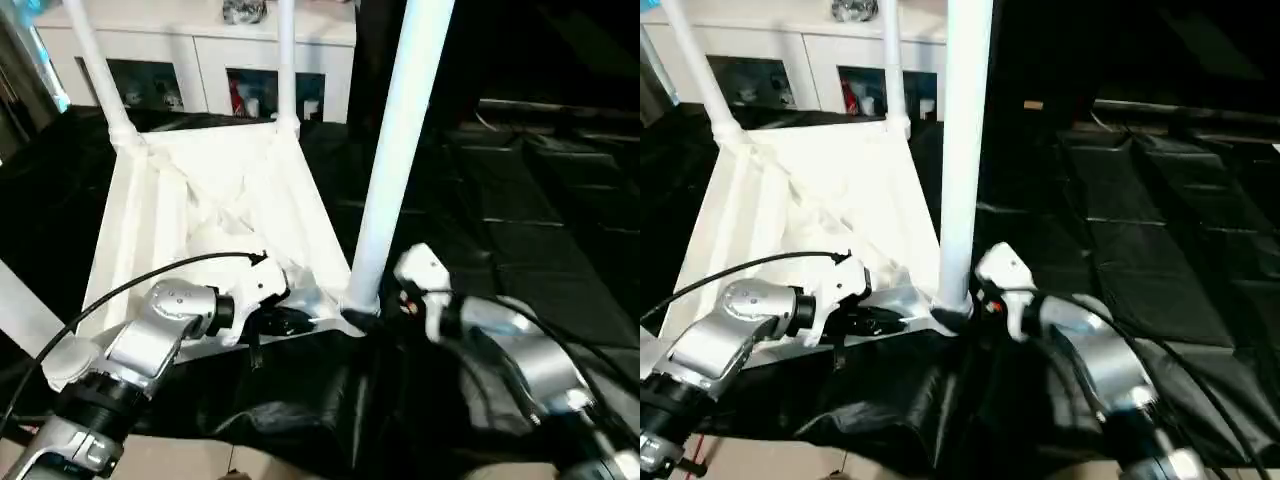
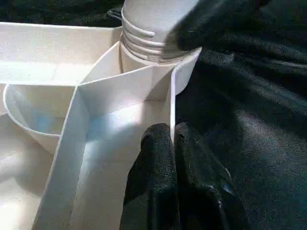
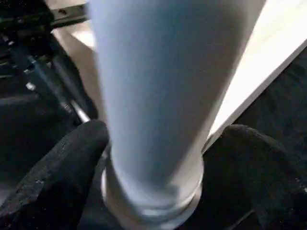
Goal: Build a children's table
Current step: Rotate leg to tighten
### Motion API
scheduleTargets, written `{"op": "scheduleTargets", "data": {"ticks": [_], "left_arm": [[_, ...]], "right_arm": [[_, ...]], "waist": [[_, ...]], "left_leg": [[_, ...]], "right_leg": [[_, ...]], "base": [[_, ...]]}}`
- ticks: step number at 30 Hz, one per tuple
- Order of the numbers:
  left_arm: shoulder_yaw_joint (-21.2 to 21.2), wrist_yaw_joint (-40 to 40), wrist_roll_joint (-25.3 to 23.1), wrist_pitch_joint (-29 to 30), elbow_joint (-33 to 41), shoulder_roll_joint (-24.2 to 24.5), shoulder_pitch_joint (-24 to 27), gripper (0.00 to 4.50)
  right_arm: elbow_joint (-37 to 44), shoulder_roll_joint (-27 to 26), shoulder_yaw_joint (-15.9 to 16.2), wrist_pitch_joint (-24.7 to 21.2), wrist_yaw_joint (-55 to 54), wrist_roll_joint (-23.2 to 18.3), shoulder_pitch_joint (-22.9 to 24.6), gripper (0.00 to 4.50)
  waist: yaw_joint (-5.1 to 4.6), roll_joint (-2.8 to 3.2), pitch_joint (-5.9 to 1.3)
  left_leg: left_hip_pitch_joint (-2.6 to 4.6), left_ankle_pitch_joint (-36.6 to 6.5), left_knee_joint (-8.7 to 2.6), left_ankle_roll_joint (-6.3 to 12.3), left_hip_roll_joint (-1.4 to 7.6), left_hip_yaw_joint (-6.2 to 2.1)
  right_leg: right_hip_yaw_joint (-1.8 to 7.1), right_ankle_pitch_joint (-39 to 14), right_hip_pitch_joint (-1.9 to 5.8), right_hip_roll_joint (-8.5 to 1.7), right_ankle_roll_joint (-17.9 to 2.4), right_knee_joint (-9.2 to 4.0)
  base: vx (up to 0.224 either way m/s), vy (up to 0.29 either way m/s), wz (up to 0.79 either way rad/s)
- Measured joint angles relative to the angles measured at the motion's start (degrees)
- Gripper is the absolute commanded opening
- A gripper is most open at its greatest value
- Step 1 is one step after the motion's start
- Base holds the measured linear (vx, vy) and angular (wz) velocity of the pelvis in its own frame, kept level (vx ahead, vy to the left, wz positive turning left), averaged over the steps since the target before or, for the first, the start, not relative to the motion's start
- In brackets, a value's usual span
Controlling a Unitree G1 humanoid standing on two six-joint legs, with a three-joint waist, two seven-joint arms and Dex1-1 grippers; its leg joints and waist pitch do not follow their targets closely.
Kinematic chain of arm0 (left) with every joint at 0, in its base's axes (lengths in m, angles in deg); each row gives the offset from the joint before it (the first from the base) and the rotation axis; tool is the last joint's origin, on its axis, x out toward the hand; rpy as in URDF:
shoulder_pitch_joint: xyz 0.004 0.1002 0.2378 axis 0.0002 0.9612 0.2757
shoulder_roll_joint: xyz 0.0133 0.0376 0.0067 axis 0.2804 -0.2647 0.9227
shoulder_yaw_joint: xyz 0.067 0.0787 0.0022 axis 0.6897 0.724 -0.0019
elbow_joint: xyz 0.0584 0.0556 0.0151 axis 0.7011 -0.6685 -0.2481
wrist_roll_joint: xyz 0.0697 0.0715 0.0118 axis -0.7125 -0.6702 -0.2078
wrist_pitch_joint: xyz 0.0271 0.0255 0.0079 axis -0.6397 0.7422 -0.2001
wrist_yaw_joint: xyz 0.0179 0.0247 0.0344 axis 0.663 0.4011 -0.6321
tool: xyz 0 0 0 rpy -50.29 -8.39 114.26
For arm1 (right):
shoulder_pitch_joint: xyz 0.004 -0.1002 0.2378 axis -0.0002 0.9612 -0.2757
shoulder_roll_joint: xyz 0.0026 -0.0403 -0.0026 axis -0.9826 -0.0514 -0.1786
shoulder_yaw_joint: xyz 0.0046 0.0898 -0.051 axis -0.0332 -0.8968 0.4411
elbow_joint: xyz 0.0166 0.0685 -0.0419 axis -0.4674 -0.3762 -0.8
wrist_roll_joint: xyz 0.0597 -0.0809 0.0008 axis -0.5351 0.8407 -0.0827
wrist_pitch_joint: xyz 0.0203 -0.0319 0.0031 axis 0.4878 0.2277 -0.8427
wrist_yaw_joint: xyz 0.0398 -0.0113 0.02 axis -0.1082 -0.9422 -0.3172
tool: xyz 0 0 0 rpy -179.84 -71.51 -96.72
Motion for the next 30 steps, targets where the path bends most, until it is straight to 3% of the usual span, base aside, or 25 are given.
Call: {"op": "scheduleTargets", "data": {"ticks": [9, 15, 18, 25, 30], "left_arm": [[0.05, 0.08, -0.39, -0.02, -0.72, -0.26, -0.56, 0.0], [0.01, -0.12, -0.42, 0.19, -0.82, -0.27, -0.61, 0.0], [-0.2, -1.69, -0.73, 0.68, -1.36, -1.0, -0.94, 0.0], [-1.09, -13.42, -4.21, 1.57, -10.61, -9.19, -7.18, 0.0], [-1.04, -20.44, -6.19, 1.24, -16.55, -14.79, -11.01, 0.0]], "right_arm": [[-4.64, -0.89, 1.75, 3.1, 1.4, 1.19, -2.03, 3.41], [-6.46, -1.84, 1.73, 4.34, 1.68, 1.08, -2.45, 2.81], [-8.53, -3.01, 0.7, 5.27, 0.71, 1.06, -2.85, 2.74], [-18.83, -12.18, -5.51, 5.42, -19.63, 2.77, -7.53, 2.67], [-25.84, -16.31, -7.13, 7.06, -31.1, 5.43, -12.0, 2.67]], "waist": [[0.1, -0.01, 0.0], [0.13, -0.02, 0.0], [0.07, -0.03, 0.0], [-0.62, 0.01, 0.01], [-0.49, 0.1, -0.01]], "left_leg": [[0.03, 0.01, 0.02, 0.0, 0.01, 0.0], [0.03, 0.01, 0.03, 0.0, 0.01, 0.0], [0.05, 0.01, 0.03, -0.01, 0.01, 0.0], [0.11, 0.04, 0.05, -0.06, -0.02, 0.0], [0.06, 0.04, 0.04, -0.06, -0.08, -0.02]], "right_leg": [[0.0, 0.02, 0.0, 0.0, -0.02, 0.02], [0.01, 0.01, 0.0, 0.0, -0.01, 0.02], [0.0, 0.01, 0.01, 0.0, -0.01, 0.02], [0.0, -0.03, 0.0, 0.0, 0.06, 0.02], [0.0, -0.03, 0.02, -0.07, 0.07, 0.0]], "base": [[0.0, 0.0, 0.0], [0.0, 0.0, 0.0], [0.0, 0.0, 0.0], [0.0, 0.0, 0.0], [0.0, 0.0, 0.0]]}}
